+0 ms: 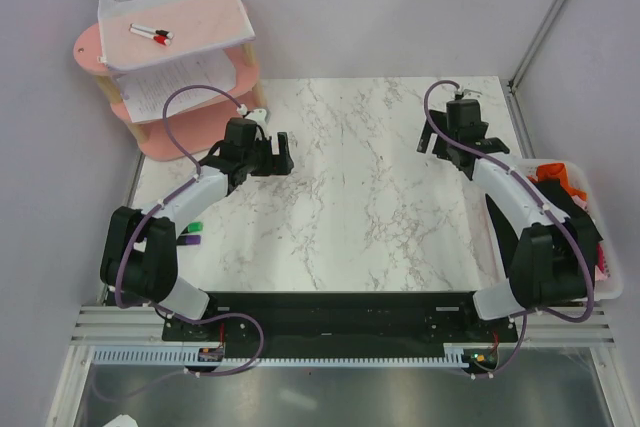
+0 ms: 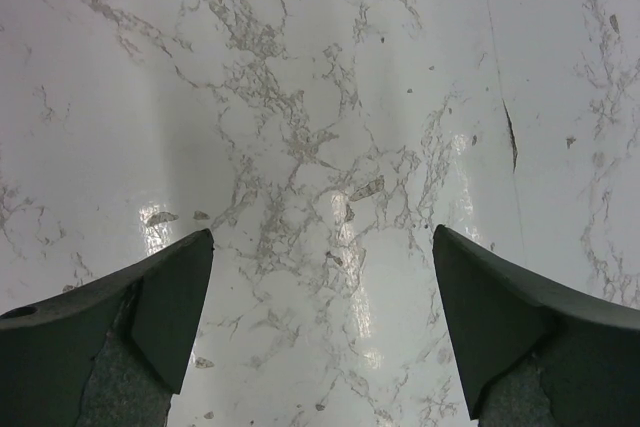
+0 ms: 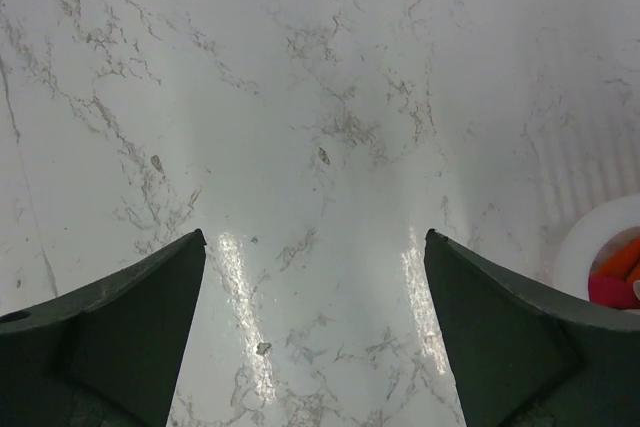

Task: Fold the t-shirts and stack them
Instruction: Grab crumpled tshirt from bin with the right arm

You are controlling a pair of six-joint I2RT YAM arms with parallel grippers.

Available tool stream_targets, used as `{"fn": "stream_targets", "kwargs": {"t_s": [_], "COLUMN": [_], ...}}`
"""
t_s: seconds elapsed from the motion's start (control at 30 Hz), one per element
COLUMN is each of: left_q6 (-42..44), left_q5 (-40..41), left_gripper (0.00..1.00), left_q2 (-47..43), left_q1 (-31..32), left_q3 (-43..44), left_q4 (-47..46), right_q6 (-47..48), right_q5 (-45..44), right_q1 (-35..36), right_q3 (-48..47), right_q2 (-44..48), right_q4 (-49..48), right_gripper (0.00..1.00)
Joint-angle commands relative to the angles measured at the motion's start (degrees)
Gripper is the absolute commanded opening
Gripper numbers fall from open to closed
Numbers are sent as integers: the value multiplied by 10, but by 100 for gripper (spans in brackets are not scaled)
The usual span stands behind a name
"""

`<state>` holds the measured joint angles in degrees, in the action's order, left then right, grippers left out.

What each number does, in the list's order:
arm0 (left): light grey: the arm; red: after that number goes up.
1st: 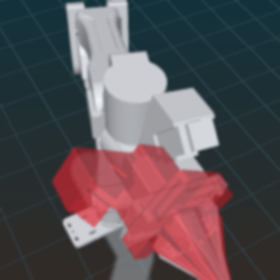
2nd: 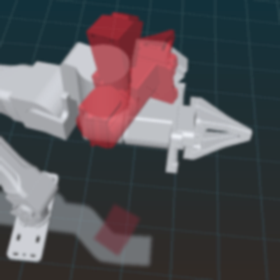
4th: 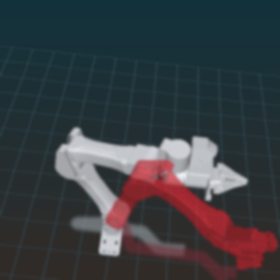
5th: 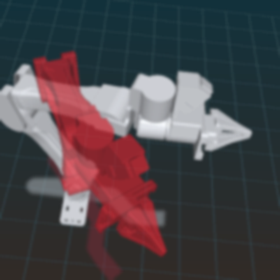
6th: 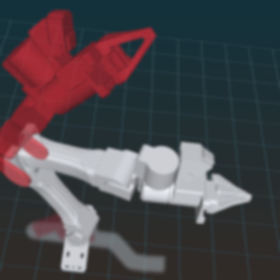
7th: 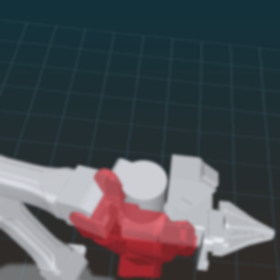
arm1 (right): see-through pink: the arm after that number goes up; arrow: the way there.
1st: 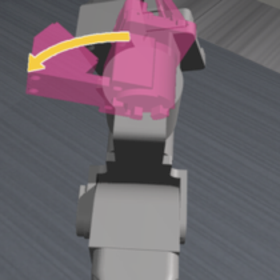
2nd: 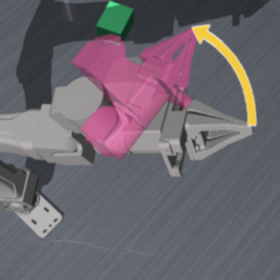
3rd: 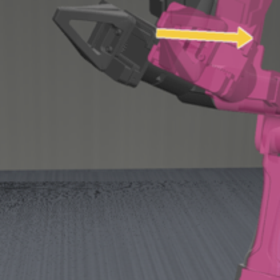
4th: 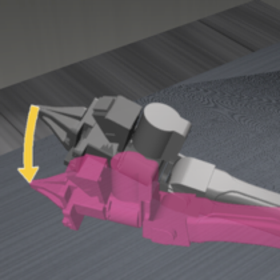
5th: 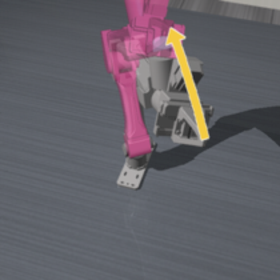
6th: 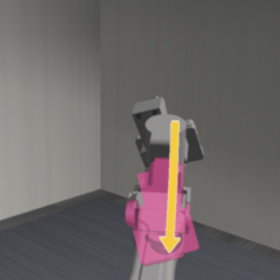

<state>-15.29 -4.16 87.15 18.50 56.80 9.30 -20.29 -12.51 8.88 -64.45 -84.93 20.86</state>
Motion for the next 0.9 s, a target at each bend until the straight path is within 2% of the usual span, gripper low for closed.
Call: {"fn": "stream_targets", "kwargs": {"t_s": [0.0,0.3,0.67,0.87], "left_q6": [16,3,-11,-15], "left_q5": [-5,-25,-61,-87], "left_gripper": [98,99,100,100], "left_q2": [-9,-6,19,23], "left_q1": [4,8,10,11], "left_q3": [-4,-24,-36,-36], "left_q4": [-17,-41,-67,-80], "right_q6": [8,-40,-153,-194], "right_q5": [-47,-224,-290,-309], "right_q1": [3,2,0,-1], "right_q3": [2,-7,-36,-34], "right_q2": [38,128,207,207], "right_q4": [18,123,358,431], "right_gripper": [98,98,98,98]}}
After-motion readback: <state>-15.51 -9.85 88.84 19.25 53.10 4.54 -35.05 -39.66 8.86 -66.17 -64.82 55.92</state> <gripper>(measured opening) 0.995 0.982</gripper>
